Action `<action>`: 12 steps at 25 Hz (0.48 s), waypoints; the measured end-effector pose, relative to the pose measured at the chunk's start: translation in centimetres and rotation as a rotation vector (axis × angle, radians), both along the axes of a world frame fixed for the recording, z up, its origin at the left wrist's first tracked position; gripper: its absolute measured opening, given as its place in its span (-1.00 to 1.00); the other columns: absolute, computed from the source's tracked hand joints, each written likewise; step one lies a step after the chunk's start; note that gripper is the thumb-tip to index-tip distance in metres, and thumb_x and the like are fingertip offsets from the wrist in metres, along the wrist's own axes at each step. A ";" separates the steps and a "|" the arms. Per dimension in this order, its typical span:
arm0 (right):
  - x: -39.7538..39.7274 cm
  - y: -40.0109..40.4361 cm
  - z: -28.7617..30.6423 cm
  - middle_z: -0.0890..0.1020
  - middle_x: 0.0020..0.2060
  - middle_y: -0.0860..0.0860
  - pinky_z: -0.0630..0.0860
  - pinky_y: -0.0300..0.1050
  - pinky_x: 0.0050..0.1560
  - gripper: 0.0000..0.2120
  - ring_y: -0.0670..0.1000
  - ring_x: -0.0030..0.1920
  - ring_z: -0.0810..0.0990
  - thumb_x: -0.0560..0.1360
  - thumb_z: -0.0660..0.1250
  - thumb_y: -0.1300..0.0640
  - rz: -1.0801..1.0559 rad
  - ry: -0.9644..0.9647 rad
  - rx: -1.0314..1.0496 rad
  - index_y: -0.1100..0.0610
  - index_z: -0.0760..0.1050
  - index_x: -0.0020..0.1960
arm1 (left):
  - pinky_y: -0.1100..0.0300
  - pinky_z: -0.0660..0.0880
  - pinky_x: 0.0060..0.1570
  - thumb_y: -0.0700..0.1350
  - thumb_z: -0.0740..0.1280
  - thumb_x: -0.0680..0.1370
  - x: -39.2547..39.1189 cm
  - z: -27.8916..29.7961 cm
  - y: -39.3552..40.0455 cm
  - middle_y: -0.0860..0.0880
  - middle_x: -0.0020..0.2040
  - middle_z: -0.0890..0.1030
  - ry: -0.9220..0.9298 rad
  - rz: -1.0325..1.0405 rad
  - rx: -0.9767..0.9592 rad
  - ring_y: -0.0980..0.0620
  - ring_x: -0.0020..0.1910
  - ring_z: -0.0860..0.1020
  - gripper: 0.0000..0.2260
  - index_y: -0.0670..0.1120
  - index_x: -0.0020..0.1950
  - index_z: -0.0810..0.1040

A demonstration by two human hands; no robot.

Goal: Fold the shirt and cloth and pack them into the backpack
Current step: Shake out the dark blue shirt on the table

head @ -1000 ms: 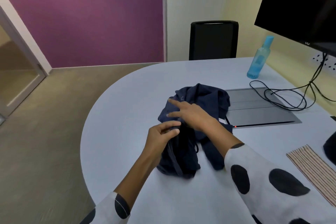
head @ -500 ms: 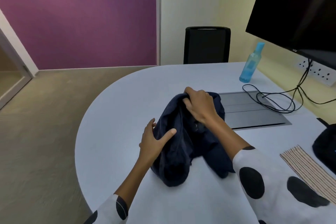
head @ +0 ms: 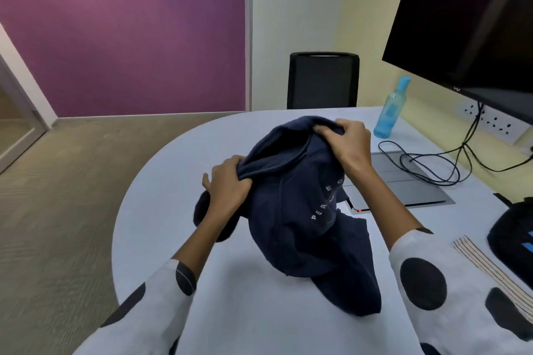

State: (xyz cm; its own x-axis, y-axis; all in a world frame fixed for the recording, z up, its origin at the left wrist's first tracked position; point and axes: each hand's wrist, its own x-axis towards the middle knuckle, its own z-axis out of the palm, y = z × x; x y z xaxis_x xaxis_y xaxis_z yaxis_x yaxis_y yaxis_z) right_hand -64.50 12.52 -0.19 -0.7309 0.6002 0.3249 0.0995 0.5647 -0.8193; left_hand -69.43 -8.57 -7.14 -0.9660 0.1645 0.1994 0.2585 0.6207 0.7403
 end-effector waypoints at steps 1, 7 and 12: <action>0.2 0.2 -0.9 0.53 -0.44 -0.03 0.37 -0.22 -0.33 -0.73 -0.03 -0.31 0.49 0.43 0.43 0.00 0.006 -0.020 -0.085 0.13 0.51 -0.34 | -0.18 0.16 0.36 -0.18 0.33 0.45 -0.4 -0.8 0.1 -0.06 0.10 0.54 -0.001 0.064 -0.010 -0.15 0.18 0.45 -0.68 -0.02 0.19 0.46; -0.1 -0.9 -2.1 0.68 -0.20 0.10 0.58 0.02 -0.05 -0.79 0.08 -0.11 0.64 0.45 0.42 0.01 0.114 -0.008 -0.313 0.17 0.62 -0.17 | -0.18 0.31 0.30 0.29 0.38 0.39 3.6 -9.0 1.3 -0.30 0.40 0.27 -0.448 0.481 0.271 -0.30 0.32 0.34 -0.12 -0.24 0.47 0.18; -1.6 -0.2 -1.3 0.67 -0.14 0.08 0.60 -0.01 -0.02 -0.77 0.07 -0.07 0.64 0.50 0.37 -0.01 0.031 0.075 -0.414 0.17 0.61 -0.08 | 0.10 0.46 -0.04 0.33 0.14 0.52 7.3 -10.0 2.4 -0.07 0.10 0.57 -0.846 0.248 0.690 -0.05 0.01 0.51 -0.48 -0.12 0.10 0.49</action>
